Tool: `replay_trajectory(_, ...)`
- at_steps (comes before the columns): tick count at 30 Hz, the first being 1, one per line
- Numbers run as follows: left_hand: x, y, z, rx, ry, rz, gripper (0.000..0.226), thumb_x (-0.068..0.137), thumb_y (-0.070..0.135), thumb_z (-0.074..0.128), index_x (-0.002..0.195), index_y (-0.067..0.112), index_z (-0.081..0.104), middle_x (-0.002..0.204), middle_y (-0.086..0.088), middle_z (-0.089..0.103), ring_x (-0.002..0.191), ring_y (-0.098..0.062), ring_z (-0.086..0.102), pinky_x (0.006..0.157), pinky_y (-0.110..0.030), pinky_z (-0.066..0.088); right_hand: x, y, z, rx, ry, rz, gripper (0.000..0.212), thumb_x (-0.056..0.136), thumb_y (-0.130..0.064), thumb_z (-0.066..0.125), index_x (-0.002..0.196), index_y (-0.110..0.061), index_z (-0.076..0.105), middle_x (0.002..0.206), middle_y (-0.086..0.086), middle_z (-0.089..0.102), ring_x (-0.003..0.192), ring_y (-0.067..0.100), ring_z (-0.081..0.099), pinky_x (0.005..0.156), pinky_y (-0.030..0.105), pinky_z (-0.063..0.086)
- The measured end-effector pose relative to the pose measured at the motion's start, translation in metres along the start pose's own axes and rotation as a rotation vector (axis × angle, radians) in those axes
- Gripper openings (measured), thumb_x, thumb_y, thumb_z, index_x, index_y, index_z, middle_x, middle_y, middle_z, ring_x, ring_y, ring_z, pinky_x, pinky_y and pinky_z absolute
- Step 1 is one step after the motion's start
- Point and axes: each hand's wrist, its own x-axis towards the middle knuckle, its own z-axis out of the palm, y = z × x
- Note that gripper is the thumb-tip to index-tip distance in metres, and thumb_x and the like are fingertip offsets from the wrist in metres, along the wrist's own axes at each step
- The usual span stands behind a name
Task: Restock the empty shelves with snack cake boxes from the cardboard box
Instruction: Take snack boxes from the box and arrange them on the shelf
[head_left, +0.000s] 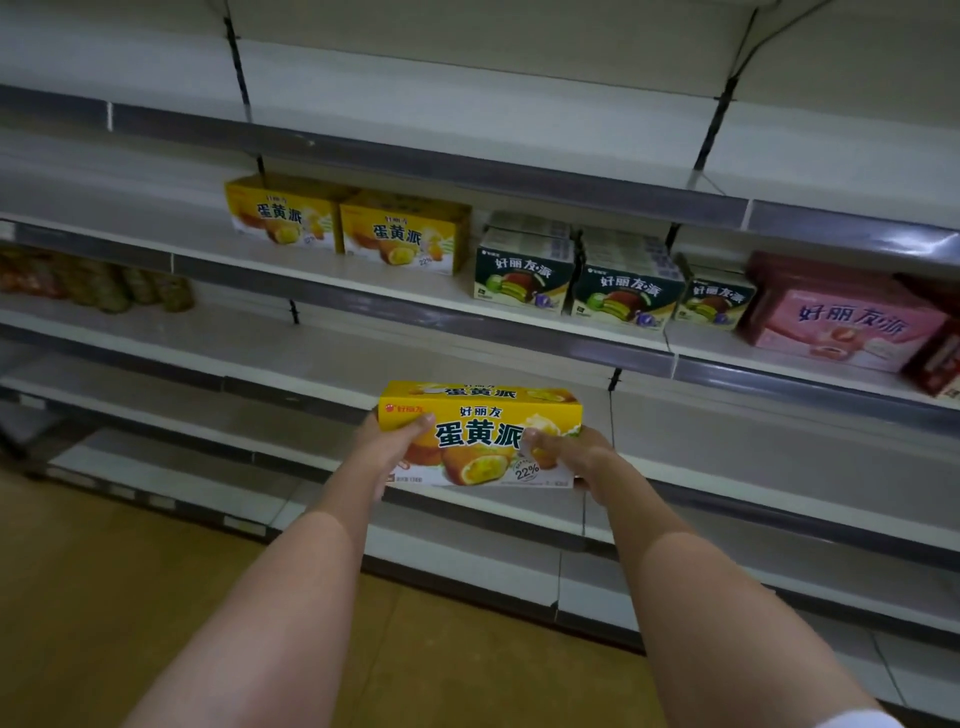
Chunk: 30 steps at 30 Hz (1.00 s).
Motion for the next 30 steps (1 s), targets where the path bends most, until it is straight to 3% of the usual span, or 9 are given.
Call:
replay_trajectory(4, 0.035, 0.022, -0.046, -0.002, -0.011, 0.045, 0.047, 0.082, 0.029, 0.072, 0.124, 0.015, 0.055, 0.125, -0.007, 0.061, 0.112, -0.026, 0.054, 0.099, -0.043, 0.034, 0.011, -0.037, 0.046, 0.007, 0.044, -0.048, 0.029, 0.081, -0.044, 0.071, 0.090, -0.019, 0.060, 0.107, 0.008, 0.067, 0.099, 0.025, 0.063, 0.092, 0.037, 0.050)
replay_trajectory(8, 0.068, 0.040, -0.099, 0.005, 0.004, 0.060, 0.037, 0.082, 0.029, 0.073, 0.113, 0.020, 0.055, 0.125, -0.008, 0.061, 0.116, -0.028, 0.053, 0.098, -0.043, 0.035, 0.023, -0.072, 0.097, -0.009, 0.038, -0.076, 0.027, 0.079, -0.046, 0.072, 0.087, -0.023, 0.061, 0.105, 0.009, 0.070, 0.097, 0.027, 0.066, 0.092, 0.042, 0.052)
replay_trajectory(13, 0.101, 0.057, -0.152, 0.006, 0.001, 0.092, 0.039, 0.082, 0.028, 0.072, 0.116, 0.018, 0.055, 0.123, -0.009, 0.060, 0.102, -0.021, 0.051, 0.087, -0.037, 0.034, 0.036, -0.112, 0.150, 0.028, 0.034, -0.115, 0.023, 0.079, -0.041, 0.074, 0.089, -0.024, 0.062, 0.107, 0.009, 0.070, 0.099, 0.028, 0.066, 0.095, 0.045, 0.051)
replay_trajectory(17, 0.131, 0.066, -0.187, 0.021, 0.019, 0.090, 0.050, 0.078, 0.031, 0.076, 0.119, 0.015, 0.054, 0.124, -0.008, 0.060, 0.105, -0.023, 0.053, 0.089, -0.039, 0.035, 0.051, -0.139, 0.185, 0.062, -0.006, -0.170, 0.018, 0.081, -0.036, 0.073, 0.093, -0.025, 0.064, 0.110, 0.008, 0.070, 0.099, 0.028, 0.066, 0.095, 0.044, 0.051)
replay_trajectory(20, 0.154, 0.076, -0.206, 0.031, 0.064, 0.077, 0.062, 0.074, 0.036, 0.078, 0.126, 0.018, 0.051, 0.128, -0.007, 0.057, 0.114, -0.030, 0.054, 0.095, -0.045, 0.038, 0.065, -0.161, 0.205, 0.100, -0.020, -0.217, 0.027, 0.083, -0.031, 0.072, 0.105, -0.018, 0.066, 0.107, 0.002, 0.070, 0.089, 0.018, 0.066, 0.079, 0.034, 0.054)
replay_trajectory(23, 0.179, 0.091, -0.219, 0.016, 0.060, 0.109, 0.057, 0.079, 0.031, 0.076, 0.127, 0.016, 0.050, 0.126, -0.005, 0.057, 0.116, -0.028, 0.053, 0.094, -0.044, 0.038, 0.081, -0.187, 0.218, 0.116, -0.020, -0.270, 0.021, 0.089, -0.028, 0.066, 0.107, -0.019, 0.063, 0.096, -0.004, 0.061, 0.072, 0.003, 0.053, 0.057, 0.020, 0.037)
replay_trajectory(27, 0.213, 0.120, -0.227, -0.008, 0.019, 0.210, 0.047, 0.081, 0.022, 0.073, 0.121, 0.013, 0.051, 0.119, -0.005, 0.060, 0.102, -0.020, 0.053, 0.086, -0.037, 0.036, 0.106, -0.219, 0.226, 0.152, 0.014, -0.314, 0.017, 0.090, -0.029, 0.066, 0.103, -0.020, 0.059, 0.095, -0.002, 0.057, 0.068, 0.000, 0.047, 0.055, 0.018, 0.034)
replay_trajectory(30, 0.239, 0.144, -0.230, -0.008, 0.020, 0.268, 0.046, 0.081, 0.022, 0.075, 0.120, 0.017, 0.051, 0.119, -0.004, 0.060, 0.099, -0.019, 0.055, 0.086, -0.036, 0.039, 0.127, -0.245, 0.231, 0.165, 0.046, -0.315, 0.034, 0.087, -0.033, 0.068, 0.116, -0.016, 0.061, 0.102, 0.000, 0.057, 0.076, 0.009, 0.053, 0.058, 0.021, 0.037)
